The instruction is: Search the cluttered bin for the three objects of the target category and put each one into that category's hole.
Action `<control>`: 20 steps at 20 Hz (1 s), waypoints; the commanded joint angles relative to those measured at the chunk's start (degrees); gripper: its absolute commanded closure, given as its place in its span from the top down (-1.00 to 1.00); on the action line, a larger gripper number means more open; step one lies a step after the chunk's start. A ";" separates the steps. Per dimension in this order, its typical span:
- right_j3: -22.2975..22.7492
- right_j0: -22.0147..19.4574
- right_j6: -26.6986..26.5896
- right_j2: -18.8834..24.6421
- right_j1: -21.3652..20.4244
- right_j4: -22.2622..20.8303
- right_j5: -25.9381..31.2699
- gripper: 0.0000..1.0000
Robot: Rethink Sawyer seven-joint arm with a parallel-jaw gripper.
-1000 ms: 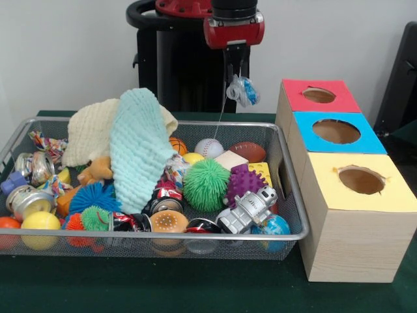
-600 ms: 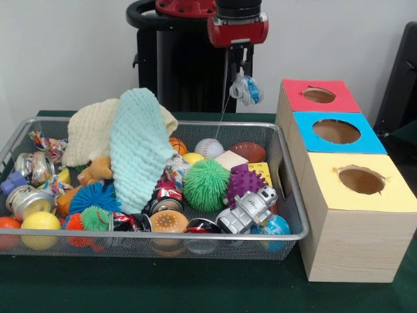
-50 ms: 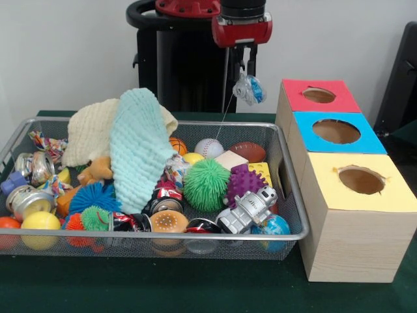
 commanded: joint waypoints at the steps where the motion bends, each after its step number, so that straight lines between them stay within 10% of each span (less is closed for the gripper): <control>1: -1.16 2.65 4.72 -1.82 0.60 2.03 4.86 -1.00; 20: -3.08 10.42 7.88 -5.04 3.21 6.36 1.39 -1.00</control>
